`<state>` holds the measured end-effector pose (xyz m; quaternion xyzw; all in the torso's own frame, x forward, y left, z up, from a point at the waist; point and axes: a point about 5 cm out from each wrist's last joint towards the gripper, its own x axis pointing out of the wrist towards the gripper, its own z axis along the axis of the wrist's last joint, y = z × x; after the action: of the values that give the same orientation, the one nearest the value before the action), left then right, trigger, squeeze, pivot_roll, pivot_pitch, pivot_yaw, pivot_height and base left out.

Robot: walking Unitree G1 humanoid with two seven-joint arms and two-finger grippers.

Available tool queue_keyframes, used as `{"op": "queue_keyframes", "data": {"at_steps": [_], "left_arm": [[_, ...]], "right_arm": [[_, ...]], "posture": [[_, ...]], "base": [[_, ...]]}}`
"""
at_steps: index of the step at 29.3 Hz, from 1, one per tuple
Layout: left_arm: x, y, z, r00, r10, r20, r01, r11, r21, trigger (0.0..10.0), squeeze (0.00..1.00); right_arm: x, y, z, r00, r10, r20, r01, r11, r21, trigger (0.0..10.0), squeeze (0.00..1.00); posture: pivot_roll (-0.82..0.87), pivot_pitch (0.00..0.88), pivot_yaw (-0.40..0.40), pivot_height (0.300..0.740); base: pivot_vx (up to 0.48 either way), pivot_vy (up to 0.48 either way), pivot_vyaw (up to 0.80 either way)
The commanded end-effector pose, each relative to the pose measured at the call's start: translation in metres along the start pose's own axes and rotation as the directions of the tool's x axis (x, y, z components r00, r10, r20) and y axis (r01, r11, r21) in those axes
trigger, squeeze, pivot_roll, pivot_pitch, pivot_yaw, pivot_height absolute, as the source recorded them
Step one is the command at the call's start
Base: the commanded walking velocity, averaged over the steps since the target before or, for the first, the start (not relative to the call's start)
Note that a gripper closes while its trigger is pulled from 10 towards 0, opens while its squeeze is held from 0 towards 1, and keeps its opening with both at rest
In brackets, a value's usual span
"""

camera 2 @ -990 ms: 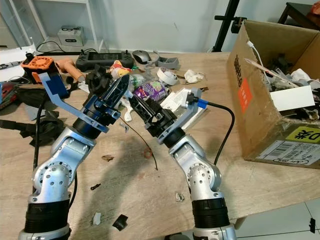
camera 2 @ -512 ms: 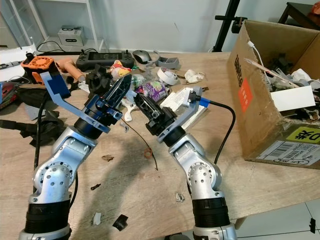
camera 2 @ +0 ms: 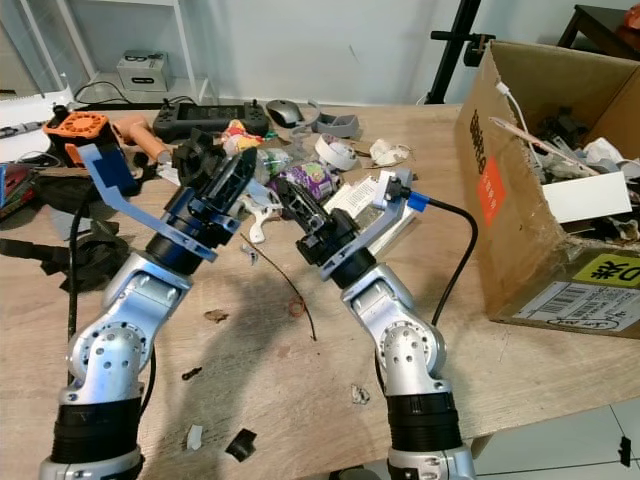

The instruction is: Picking trash to rubbish bin

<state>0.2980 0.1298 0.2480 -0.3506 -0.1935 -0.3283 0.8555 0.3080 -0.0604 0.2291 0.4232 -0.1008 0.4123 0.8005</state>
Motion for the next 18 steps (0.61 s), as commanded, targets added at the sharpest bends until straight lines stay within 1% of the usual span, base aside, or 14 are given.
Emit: {"op": "queue_keyframes", "data": {"at_steps": [1,3,6,7,8,9,11,12,13,14,15,16,17,18], "left_arm": [[0.002,-0.002,-0.002,1.0,-0.002,0.009,0.002,1.0,-0.015,10.0,1.0],[0.001,-0.002,-0.002,1.0,-0.004,0.015,0.004,1.0,-0.018,10.0,1.0],[0.001,0.001,-0.002,0.999,0.024,0.024,-0.024,1.0,0.004,10.0,1.0],[0.001,0.003,-0.002,0.999,0.047,0.026,-0.047,0.999,0.025,10.0,1.0],[0.001,0.003,-0.002,0.999,0.047,0.026,-0.047,0.999,0.025,10.0,1.0],[0.0,0.014,-0.001,0.989,0.141,0.044,-0.145,0.985,0.093,10.0,1.0],[0.0,0.017,0.0,0.983,0.173,0.053,-0.178,0.977,0.115,10.0,1.0],[0.0,0.022,0.0,0.976,0.21,0.056,-0.217,0.96,0.179,10.0,1.0],[0.0,0.022,0.0,0.976,0.21,0.056,-0.217,0.96,0.179,10.0,1.0],[-0.001,0.026,0.001,0.97,0.235,0.06,-0.243,0.943,0.227,10.0,1.0],[-0.001,0.028,0.001,0.966,0.25,0.066,-0.258,0.932,0.256,10.0,0.62],[-0.001,0.029,0.001,0.964,0.258,0.071,-0.268,0.925,0.269,10.0,0.0],[-0.001,0.029,0.001,0.963,0.259,0.073,-0.269,0.926,0.266,10.0,0.0],[-0.002,0.03,0.001,0.961,0.265,0.075,-0.275,0.923,0.268,10.0,0.0]], "right_arm": [[0.014,0.015,0.005,0.997,0.061,0.051,-0.062,0.998,0.02,0.0,0.0],[0.014,0.014,0.009,0.996,0.057,0.064,-0.058,0.998,0.009,0.0,0.0],[0.015,0.013,0.017,0.995,0.046,0.087,-0.044,0.999,-0.028,0.0,0.0],[0.016,0.013,0.021,0.995,0.043,0.093,-0.038,0.998,-0.055,0.0,0.0],[0.016,0.013,0.021,0.995,0.043,0.093,-0.038,0.998,-0.055,0.0,0.0],[0.018,0.01,0.034,0.995,0.006,0.103,0.015,0.98,-0.197,0.0,0.0],[0.018,0.009,0.039,0.994,-0.008,0.108,0.035,0.968,-0.25,0.0,0.0],[0.02,0.007,0.051,0.986,-0.037,0.162,0.081,0.958,-0.275,0.0,0.0],[0.02,0.007,0.051,0.986,-0.037,0.162,0.081,0.958,-0.275,0.0,0.0],[0.02,0.005,0.06,0.977,-0.056,0.204,0.116,0.95,-0.291,0.0,0.0],[0.021,0.005,0.074,0.962,-0.068,0.263,0.153,0.936,-0.316,0.0,0.0],[0.02,0.004,0.09,0.947,-0.075,0.312,0.194,0.908,-0.371,0.0,0.0],[0.019,0.004,0.098,0.939,-0.074,0.337,0.216,0.888,-0.407,0.0,0.0],[0.018,0.006,0.112,0.928,-0.073,0.366,0.258,0.833,-0.489,0.0,0.0]], "posture": [[0.0,0.144,-0.044,0.74],[0.0,0.142,-0.043,0.74],[0.0,0.142,-0.043,0.74],[0.0,0.142,-0.043,0.74],[0.0,0.142,-0.043,0.74],[0.0,0.146,-0.043,0.74],[0.0,0.146,-0.043,0.74],[0.0,0.147,-0.043,0.74],[0.0,0.147,-0.043,0.74],[0.0,0.147,-0.043,0.74],[0.0,0.147,-0.043,0.74],[0.0,0.148,-0.044,0.74],[0.0,0.148,-0.044,0.74],[0.0,0.148,-0.044,0.74]], "base": [[0.0,0.0,0.0],[0.0,0.0,0.0],[0.0,0.0,0.0],[0.0,0.0,0.0],[0.0,0.0,0.0],[0.0,0.0,0.0],[0.0,0.0,0.0],[0.0,0.0,0.0],[0.0,0.0,0.0],[0.0,0.0,0.0],[0.0,0.0,0.0],[0.0,0.0,0.0],[0.0,0.0,0.0],[0.0,0.0,0.0]]}}
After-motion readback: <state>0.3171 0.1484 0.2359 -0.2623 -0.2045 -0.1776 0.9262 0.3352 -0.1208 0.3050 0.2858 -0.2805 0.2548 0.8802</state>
